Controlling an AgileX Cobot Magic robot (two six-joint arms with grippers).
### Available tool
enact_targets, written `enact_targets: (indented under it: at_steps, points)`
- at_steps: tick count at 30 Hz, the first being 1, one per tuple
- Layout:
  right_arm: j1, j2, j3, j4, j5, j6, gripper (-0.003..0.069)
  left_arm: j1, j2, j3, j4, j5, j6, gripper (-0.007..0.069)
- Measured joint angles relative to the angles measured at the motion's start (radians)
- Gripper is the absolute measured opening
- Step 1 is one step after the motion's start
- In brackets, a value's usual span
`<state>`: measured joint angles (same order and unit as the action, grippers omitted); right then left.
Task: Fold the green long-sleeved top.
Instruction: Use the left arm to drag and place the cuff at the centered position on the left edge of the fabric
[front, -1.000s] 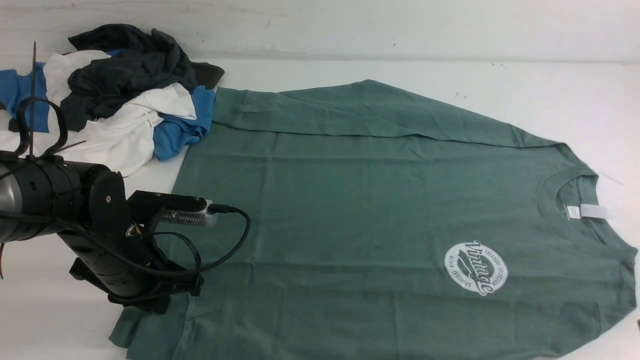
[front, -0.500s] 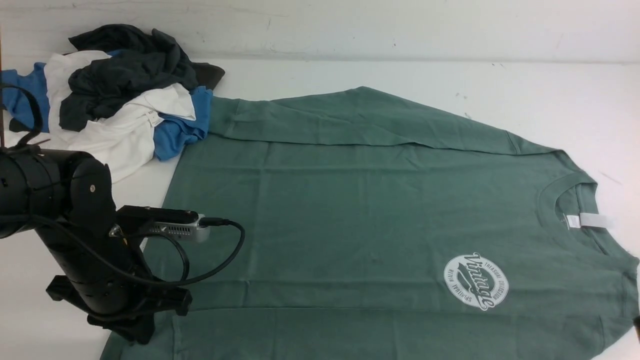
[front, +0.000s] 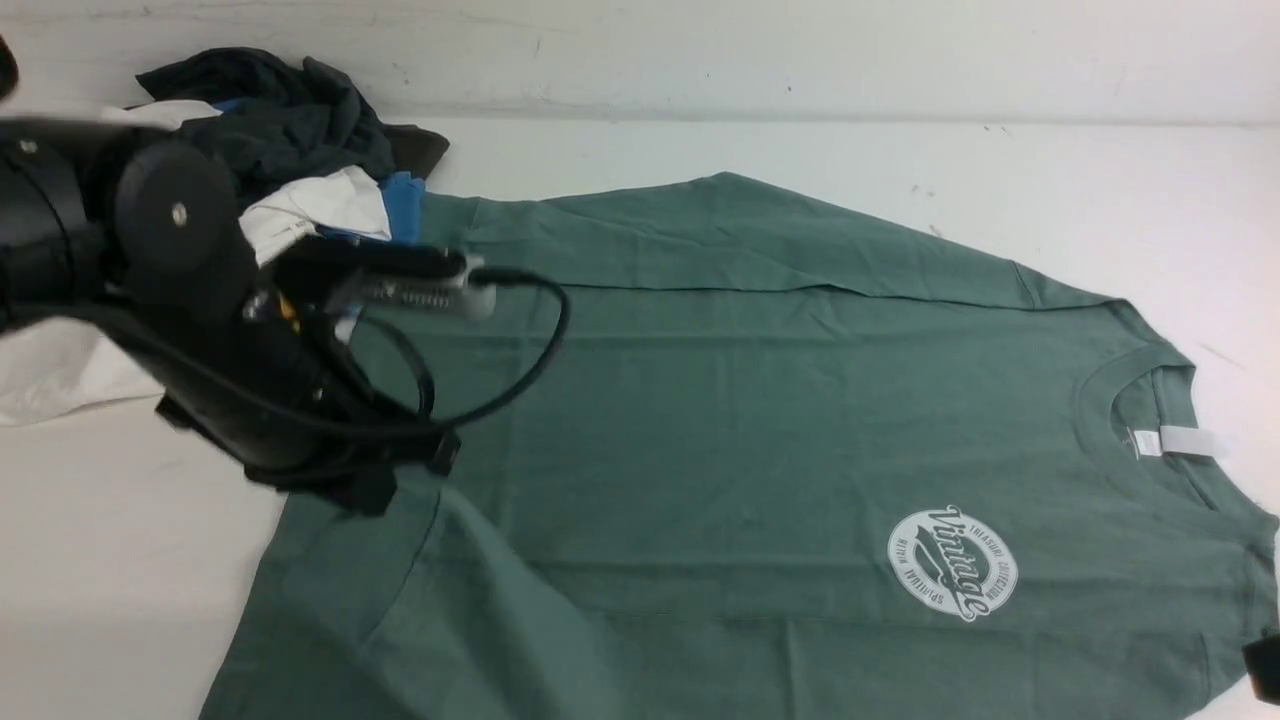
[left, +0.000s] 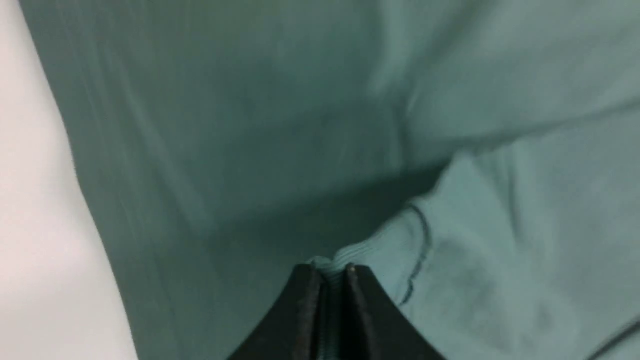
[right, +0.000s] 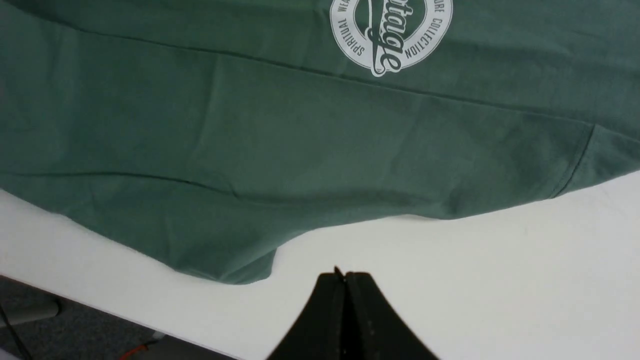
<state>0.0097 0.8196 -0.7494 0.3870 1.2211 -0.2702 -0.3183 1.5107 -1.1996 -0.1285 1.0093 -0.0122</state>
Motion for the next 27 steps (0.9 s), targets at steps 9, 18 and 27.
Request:
enact_targets:
  at_steps: [9,18,27]
  points:
    - [0.000,0.000,0.000,0.082,-0.052,-0.116,-0.0015,-0.003,0.040,-0.416,0.085,0.058,0.000,0.0027]
    - [0.000,0.000,0.000,0.101,-0.050,-0.122,-0.0015,-0.003,0.258,-0.451,0.362,-0.013,-0.068,0.0027]
    - [0.000,0.000,0.000,0.101,-0.019,-0.123,-0.0015,-0.003,0.370,-0.451,0.426,-0.045,-0.131,0.0027]
